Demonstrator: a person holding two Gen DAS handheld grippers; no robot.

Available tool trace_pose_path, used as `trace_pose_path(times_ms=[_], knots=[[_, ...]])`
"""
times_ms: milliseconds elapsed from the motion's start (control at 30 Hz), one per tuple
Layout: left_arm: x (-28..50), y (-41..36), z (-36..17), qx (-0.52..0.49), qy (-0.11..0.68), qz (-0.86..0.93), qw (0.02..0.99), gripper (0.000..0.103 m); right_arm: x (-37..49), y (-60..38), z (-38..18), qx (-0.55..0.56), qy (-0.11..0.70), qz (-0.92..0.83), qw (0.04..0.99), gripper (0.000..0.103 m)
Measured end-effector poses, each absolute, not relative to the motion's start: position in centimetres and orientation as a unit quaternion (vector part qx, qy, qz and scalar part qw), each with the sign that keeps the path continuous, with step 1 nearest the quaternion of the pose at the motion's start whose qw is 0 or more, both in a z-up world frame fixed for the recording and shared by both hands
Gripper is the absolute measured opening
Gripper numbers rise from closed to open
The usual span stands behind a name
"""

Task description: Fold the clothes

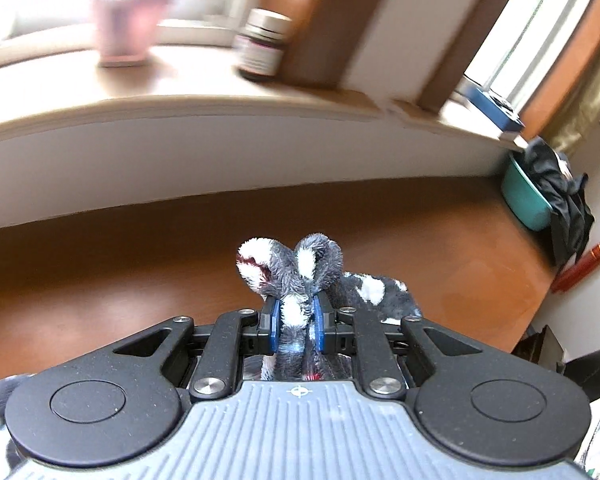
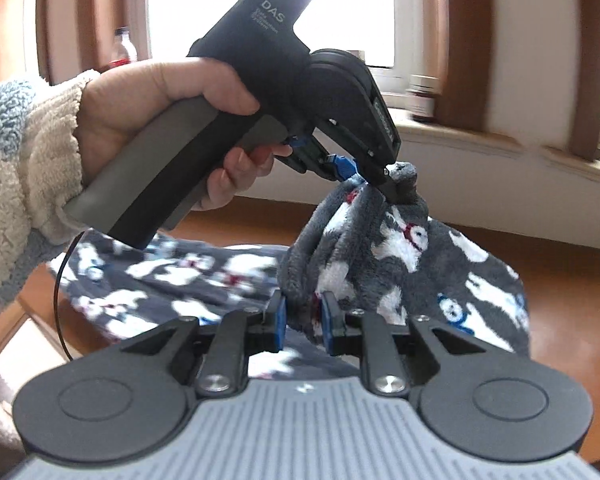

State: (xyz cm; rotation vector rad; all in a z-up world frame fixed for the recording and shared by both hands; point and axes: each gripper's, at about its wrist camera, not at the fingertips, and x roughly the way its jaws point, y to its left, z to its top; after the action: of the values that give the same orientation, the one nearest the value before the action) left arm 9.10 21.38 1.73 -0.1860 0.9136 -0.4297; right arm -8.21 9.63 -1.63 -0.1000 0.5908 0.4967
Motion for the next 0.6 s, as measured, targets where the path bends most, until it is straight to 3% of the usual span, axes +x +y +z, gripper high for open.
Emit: trace_pose_path(times_ms=[600], knots=[[4.4, 38.2, 4.1, -0.118, 0.43, -0.124, 0.887, 0.021, -8.3, 21.9, -1.3, -0.03, 0.295, 0.379, 0.877, 0.02]])
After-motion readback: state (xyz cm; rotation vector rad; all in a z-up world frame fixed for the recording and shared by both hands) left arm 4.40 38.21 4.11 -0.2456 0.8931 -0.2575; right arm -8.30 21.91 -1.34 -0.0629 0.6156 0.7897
